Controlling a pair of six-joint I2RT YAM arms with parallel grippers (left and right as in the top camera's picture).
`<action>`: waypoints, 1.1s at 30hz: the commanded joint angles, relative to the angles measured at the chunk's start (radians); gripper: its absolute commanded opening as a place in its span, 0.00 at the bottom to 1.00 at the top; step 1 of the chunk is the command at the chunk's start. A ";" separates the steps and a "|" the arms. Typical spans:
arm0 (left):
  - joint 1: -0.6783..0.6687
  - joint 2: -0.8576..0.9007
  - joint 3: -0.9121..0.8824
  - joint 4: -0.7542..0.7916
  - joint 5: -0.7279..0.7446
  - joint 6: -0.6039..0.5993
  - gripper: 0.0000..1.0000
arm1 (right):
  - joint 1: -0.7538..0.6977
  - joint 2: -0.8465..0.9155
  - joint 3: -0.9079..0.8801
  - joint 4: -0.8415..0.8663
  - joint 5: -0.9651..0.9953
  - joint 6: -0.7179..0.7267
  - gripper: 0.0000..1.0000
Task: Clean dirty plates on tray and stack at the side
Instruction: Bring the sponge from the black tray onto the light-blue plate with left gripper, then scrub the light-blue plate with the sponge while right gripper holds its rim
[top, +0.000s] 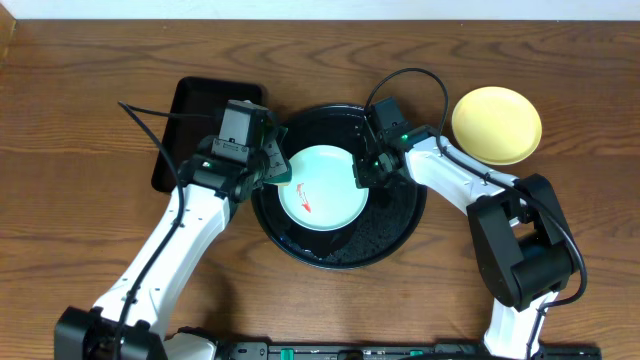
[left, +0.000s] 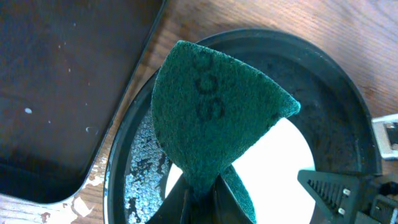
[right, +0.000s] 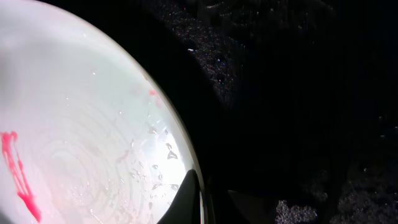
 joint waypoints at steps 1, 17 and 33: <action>-0.010 0.034 -0.006 0.005 0.000 -0.066 0.08 | 0.010 0.060 -0.011 -0.001 0.051 -0.008 0.01; -0.175 0.108 -0.006 0.095 -0.014 -0.239 0.08 | 0.001 -0.072 -0.006 -0.113 0.185 0.256 0.01; -0.276 0.314 -0.006 0.245 -0.029 -0.426 0.08 | -0.006 -0.071 -0.006 -0.148 0.170 0.356 0.02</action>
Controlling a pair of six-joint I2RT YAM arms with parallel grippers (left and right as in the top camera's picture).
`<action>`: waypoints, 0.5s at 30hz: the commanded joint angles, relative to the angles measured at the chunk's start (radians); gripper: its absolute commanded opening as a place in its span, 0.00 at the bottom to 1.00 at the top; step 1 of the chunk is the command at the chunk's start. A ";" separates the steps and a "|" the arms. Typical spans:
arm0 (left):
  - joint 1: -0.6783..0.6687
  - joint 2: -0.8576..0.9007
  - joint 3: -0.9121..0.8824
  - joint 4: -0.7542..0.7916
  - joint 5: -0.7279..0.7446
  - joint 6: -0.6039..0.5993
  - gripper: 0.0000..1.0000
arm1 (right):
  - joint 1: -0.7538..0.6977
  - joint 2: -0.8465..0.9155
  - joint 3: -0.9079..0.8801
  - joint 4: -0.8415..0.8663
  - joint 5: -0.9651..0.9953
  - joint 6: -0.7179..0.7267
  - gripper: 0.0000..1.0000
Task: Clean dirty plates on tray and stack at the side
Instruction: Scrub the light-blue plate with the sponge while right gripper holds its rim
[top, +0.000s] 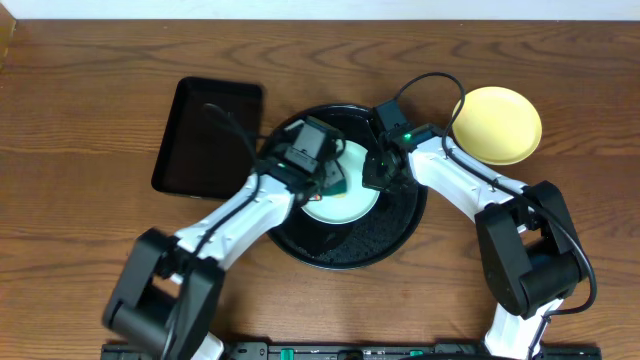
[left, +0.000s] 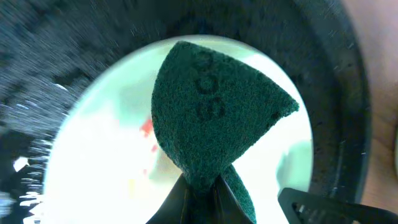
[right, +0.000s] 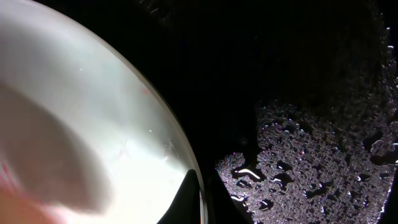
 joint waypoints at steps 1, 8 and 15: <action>-0.028 0.057 -0.005 0.042 -0.013 -0.062 0.07 | -0.006 -0.024 -0.009 0.000 0.036 0.034 0.02; -0.030 0.142 -0.005 0.063 -0.071 -0.024 0.08 | -0.006 -0.024 -0.009 0.000 0.037 0.034 0.02; -0.024 0.144 -0.005 -0.091 -0.285 0.008 0.08 | -0.006 -0.024 -0.009 -0.001 0.049 0.033 0.01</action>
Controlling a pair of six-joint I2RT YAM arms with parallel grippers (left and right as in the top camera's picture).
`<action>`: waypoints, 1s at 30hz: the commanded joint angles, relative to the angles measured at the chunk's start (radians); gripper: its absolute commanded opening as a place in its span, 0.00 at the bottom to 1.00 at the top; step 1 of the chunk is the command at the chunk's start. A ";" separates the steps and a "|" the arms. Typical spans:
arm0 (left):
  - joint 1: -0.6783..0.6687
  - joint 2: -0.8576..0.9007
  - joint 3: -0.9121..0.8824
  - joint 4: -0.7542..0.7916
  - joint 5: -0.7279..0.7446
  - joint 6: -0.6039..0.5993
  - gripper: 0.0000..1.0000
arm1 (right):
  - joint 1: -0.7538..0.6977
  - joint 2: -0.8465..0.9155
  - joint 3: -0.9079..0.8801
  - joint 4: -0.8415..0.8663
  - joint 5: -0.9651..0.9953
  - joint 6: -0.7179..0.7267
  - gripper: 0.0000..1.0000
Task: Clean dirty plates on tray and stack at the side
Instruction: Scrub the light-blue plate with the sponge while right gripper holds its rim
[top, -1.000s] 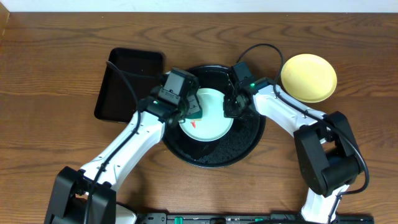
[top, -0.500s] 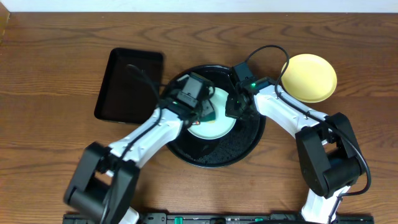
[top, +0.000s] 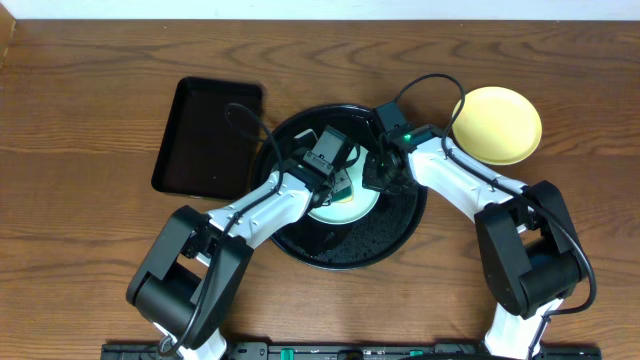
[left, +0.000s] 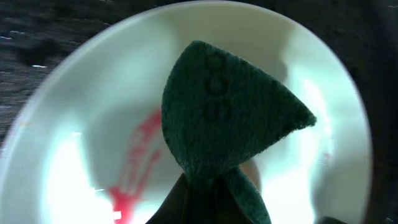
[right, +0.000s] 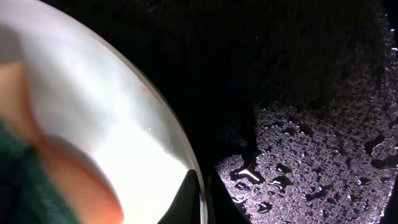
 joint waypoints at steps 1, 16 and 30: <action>0.018 0.024 -0.025 -0.105 -0.229 0.051 0.07 | -0.006 -0.024 -0.003 -0.001 0.052 0.027 0.02; 0.021 -0.186 -0.005 -0.100 -0.404 0.234 0.07 | -0.006 -0.024 -0.003 -0.002 0.070 0.020 0.02; 0.019 -0.045 -0.005 0.159 -0.063 0.086 0.08 | -0.006 -0.024 -0.003 -0.001 0.066 0.020 0.01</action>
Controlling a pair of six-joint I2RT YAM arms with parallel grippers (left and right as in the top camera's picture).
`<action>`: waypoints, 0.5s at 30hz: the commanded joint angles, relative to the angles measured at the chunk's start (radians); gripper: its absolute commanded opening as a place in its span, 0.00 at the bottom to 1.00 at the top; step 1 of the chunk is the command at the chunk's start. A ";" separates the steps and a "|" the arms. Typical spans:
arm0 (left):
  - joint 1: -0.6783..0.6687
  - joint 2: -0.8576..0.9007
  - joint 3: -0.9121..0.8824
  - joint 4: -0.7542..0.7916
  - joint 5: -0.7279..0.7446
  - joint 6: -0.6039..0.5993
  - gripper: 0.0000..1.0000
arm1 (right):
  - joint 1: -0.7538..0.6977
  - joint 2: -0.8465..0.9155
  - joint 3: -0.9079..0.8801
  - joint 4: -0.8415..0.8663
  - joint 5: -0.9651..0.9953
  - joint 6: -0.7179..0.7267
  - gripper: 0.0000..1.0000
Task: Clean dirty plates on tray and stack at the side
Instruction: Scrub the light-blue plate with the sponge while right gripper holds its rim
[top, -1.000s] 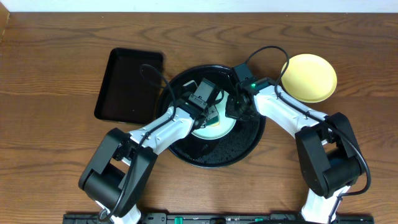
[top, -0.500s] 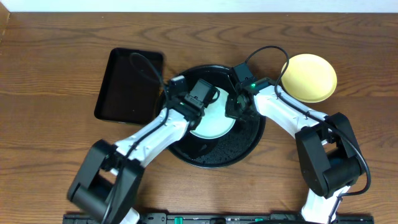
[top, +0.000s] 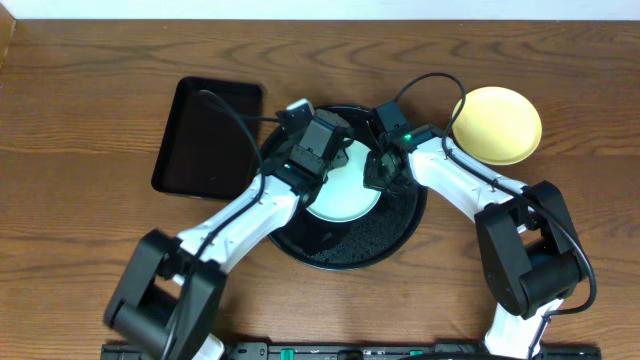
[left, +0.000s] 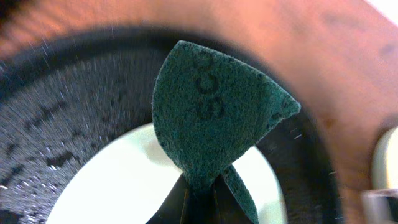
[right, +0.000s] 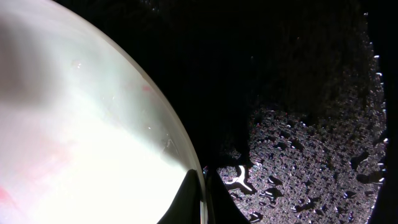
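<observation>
A pale plate (top: 345, 198) lies in the round black basin (top: 395, 235) at the table's middle. My right gripper (top: 376, 180) is shut on the plate's right rim; in the right wrist view the fingers (right: 186, 196) pinch the plate (right: 81, 137) edge, and a faint pink trace shows low on the left. My left gripper (left: 202, 202) is shut on a folded green scouring pad (left: 214, 112), held above the far edge of the plate (left: 124, 186). In the overhead view the left gripper (top: 338, 160) hides the pad.
A yellow plate (top: 497, 124) sits on the table at the right, beside the basin. A black rectangular tray (top: 205, 135) lies to the left of the basin. The basin floor (right: 311, 162) is wet with droplets.
My left gripper with the pad has moved from the plate's middle to its far edge. The red smear seen then is now only a faint pink trace. The right gripper has kept its hold.
At first the pad was held at the basin's left rim and the plate bore a red mark. Then the pad was over the plate, then down beside the red smear. Now the pad is at the far edge and the mark has faded. The right gripper held the rim throughout.
</observation>
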 joint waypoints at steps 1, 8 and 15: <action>0.000 0.069 -0.003 -0.001 0.051 -0.021 0.07 | -0.006 -0.024 -0.003 -0.002 0.043 0.020 0.02; 0.005 0.148 -0.003 -0.014 0.025 0.083 0.07 | -0.006 -0.024 -0.003 -0.002 0.044 0.019 0.02; 0.019 0.101 -0.003 -0.186 -0.267 0.236 0.07 | -0.006 -0.024 -0.003 -0.002 0.045 0.016 0.02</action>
